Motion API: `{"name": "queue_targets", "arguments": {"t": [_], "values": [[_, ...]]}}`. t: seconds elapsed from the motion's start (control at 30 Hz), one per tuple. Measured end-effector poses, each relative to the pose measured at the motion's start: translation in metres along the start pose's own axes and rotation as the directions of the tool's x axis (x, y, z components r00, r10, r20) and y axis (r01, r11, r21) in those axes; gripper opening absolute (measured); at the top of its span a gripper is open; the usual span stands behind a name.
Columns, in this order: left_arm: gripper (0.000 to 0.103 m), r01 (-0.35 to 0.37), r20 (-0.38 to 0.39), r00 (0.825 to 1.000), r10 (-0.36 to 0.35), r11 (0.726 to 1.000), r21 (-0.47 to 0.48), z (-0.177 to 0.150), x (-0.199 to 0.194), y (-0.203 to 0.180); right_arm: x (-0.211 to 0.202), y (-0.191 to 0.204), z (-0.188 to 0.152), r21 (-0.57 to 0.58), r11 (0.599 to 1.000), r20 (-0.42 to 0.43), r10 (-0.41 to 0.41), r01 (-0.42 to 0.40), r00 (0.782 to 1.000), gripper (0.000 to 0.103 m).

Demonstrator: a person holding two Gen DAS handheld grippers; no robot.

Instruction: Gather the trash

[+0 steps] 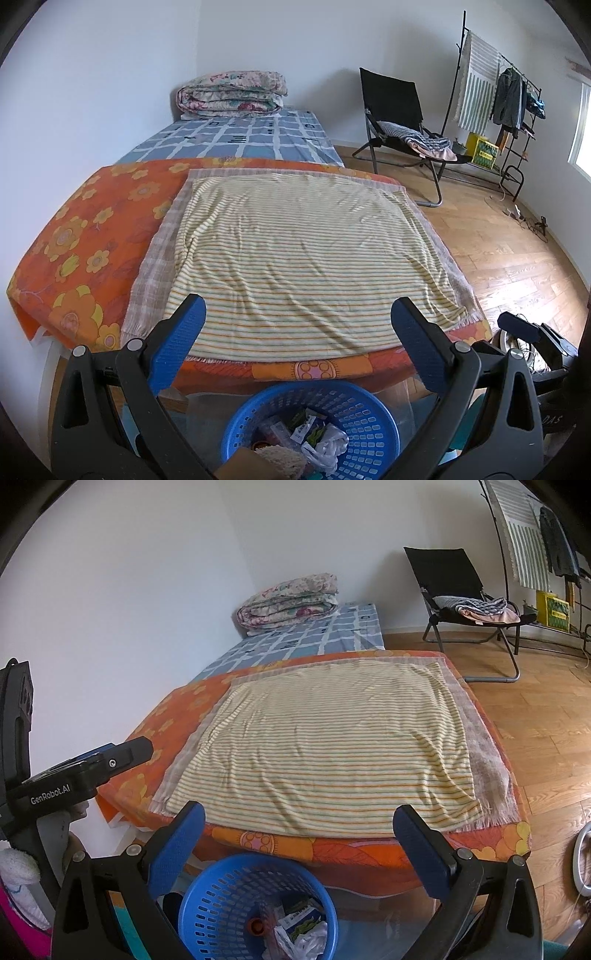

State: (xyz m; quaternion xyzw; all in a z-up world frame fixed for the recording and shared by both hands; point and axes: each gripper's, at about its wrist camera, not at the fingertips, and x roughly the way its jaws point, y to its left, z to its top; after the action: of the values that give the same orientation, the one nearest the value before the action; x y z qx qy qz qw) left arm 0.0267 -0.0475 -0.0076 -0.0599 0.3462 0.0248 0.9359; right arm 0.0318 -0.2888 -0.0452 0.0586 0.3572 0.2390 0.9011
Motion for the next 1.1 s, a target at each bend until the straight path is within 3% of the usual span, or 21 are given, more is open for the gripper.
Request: {"name": "queue_targets", "arguments": {"t": [1.1], "values": [[0.102, -0.046, -0.015, 0.999, 0.045, 0.998, -0.045, 0.0, -0.003, 0.013, -0.003, 0.004, -0.002, 0.011, 1.0, -0.006, 0.001, -0.001, 1.0, 0.103]]}}
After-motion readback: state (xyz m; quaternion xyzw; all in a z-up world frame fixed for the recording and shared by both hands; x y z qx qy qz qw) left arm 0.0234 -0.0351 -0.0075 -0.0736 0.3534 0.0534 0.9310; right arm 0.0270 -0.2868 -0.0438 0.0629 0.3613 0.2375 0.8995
